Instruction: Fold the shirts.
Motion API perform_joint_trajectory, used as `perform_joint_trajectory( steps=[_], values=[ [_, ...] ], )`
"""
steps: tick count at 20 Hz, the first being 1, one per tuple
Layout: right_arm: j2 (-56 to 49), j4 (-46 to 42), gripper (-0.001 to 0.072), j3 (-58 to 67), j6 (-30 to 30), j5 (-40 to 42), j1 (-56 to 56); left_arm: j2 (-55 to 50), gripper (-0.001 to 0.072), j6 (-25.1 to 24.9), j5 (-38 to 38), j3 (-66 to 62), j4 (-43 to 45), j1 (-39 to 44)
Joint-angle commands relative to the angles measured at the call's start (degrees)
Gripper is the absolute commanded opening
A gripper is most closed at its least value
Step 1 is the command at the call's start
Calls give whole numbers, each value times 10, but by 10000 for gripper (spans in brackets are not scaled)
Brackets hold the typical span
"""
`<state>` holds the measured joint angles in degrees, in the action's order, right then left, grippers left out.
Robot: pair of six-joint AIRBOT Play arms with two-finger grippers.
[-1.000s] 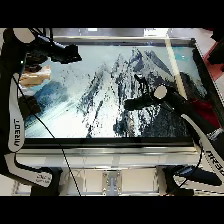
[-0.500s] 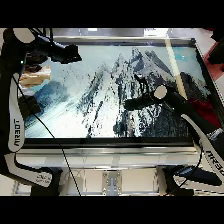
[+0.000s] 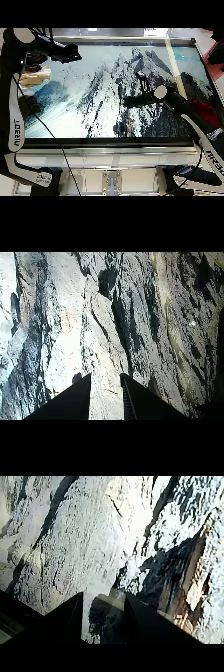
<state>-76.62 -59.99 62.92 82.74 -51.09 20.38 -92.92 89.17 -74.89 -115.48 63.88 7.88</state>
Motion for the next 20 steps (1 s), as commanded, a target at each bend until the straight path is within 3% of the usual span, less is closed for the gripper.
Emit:
perform_joint_trajectory(
  steps=[1,3,4,5,7,8,9,10,11,13,15,16,20],
  values=[
    [0,1,301,0,4,19,0,0,218,0,13,0,7,0],
    [0,-21,322,0,4,27,0,-2,219,-26,45,0,41,0],
    [0,-35,321,0,4,30,0,-3,222,-68,62,0,106,0],
    [0,-44,322,0,4,28,0,-4,227,-78,58,0,216,-1],
    [0,-61,321,0,1,31,0,-8,245,-39,24,9,477,-17],
    [0,-70,322,0,-1,37,0,-8,245,-1,12,14,527,-44],
    [0,-80,327,0,-1,45,0,-8,309,14,15,21,520,-82],
    [0,-88,379,0,-1,49,0,-9,515,13,17,28,497,-120],
    [0,-93,441,0,-1,50,0,-14,664,13,14,37,479,-160],
    [0,-99,485,0,-2,50,0,-35,668,15,-27,42,468,-234],
    [0,-100,498,0,-2,50,0,-58,669,21,-64,42,401,-294],
    [0,-99,497,0,-2,50,0,-70,720,21,-73,43,350,-316],
    [0,-99,498,0,7,54,0,-125,720,-5,-75,42,318,-336]
  ],
)
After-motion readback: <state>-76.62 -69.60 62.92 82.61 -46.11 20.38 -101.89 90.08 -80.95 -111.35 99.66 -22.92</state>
